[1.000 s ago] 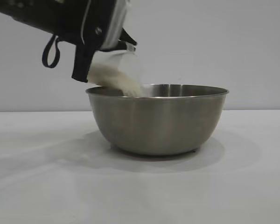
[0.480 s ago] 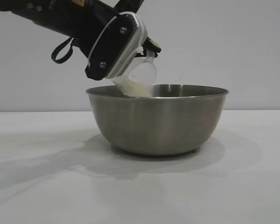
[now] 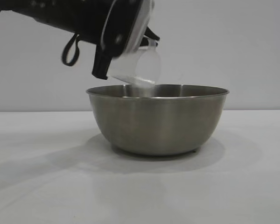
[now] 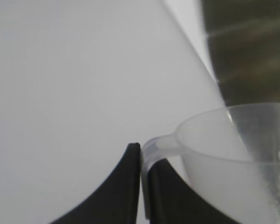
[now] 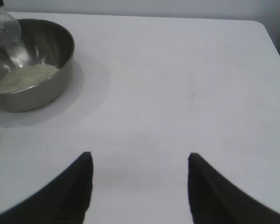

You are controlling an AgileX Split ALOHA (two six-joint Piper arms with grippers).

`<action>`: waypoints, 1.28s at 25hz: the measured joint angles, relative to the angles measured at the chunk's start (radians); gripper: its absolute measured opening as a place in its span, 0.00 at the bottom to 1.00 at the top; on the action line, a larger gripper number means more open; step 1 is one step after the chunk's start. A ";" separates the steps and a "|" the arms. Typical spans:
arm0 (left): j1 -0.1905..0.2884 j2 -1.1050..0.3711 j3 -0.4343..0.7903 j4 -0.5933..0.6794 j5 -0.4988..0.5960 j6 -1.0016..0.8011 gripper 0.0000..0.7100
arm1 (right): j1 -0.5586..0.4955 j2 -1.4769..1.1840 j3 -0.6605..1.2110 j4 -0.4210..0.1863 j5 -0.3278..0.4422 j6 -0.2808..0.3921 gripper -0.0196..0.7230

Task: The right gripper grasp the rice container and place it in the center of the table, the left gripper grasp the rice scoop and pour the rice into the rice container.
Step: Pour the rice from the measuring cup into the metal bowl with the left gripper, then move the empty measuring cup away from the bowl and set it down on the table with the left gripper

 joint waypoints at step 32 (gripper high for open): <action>0.385 0.186 0.383 -0.037 -0.279 -1.271 0.00 | 0.000 0.000 0.000 0.000 0.000 0.002 0.53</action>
